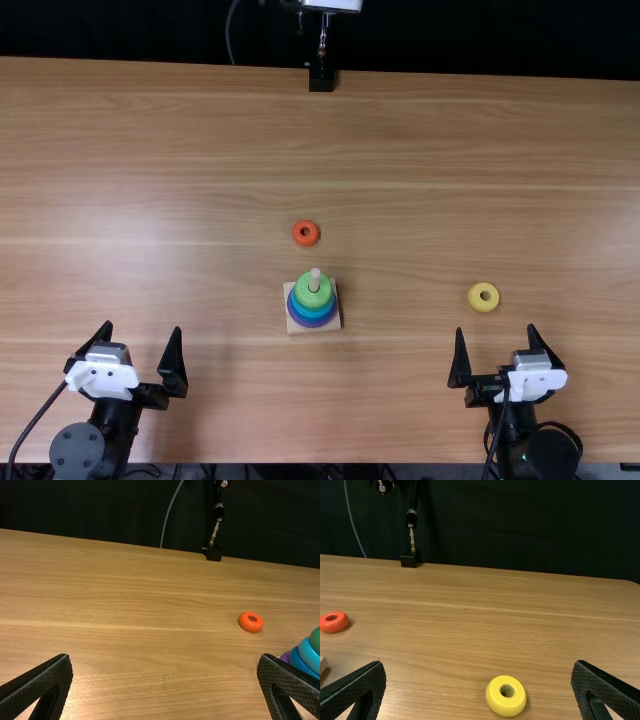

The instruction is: Build the Hanoi tower: stack the rings onto the peg from bottom to top in this color order: purple, dark blue, light blue, dark green, light green, yellow, orange.

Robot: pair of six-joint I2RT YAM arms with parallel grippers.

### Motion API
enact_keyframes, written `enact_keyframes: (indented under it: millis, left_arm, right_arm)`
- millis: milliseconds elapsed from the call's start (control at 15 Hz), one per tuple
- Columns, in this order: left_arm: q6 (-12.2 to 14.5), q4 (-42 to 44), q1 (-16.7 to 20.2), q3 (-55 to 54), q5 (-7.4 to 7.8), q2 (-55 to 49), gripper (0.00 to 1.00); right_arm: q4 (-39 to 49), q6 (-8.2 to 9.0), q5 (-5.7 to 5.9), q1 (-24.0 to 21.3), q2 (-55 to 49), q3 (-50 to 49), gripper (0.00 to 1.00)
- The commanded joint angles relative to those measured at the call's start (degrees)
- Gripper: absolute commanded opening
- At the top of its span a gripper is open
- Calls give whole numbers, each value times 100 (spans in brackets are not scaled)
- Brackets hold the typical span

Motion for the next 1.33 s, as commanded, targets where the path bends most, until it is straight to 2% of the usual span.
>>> enact_keyframes:
  millis: [0, 200, 600, 933, 1267]
  left_arm:
    - [24, -73, 95, -309, 31, -67, 100]
    - [24, -73, 95, -309, 31, -67, 100]
    - [24, -73, 95, -309, 31, -67, 100]
    - [24, -73, 95, -309, 31, -67, 100]
    - [24, -73, 95, -309, 31, -67, 100]
  right_arm:
    - [15, 18, 24, -150, -73, 72, 100]
    - [47, 39, -8, -405, 103, 1136, 100]
    - [58, 50, 45, -388, 2607, 2894, 100]
    - [58, -3, 35, -379, 5086, 3975, 100]
    - [-702, -24, 35, -405, 7160, 4933, 100]
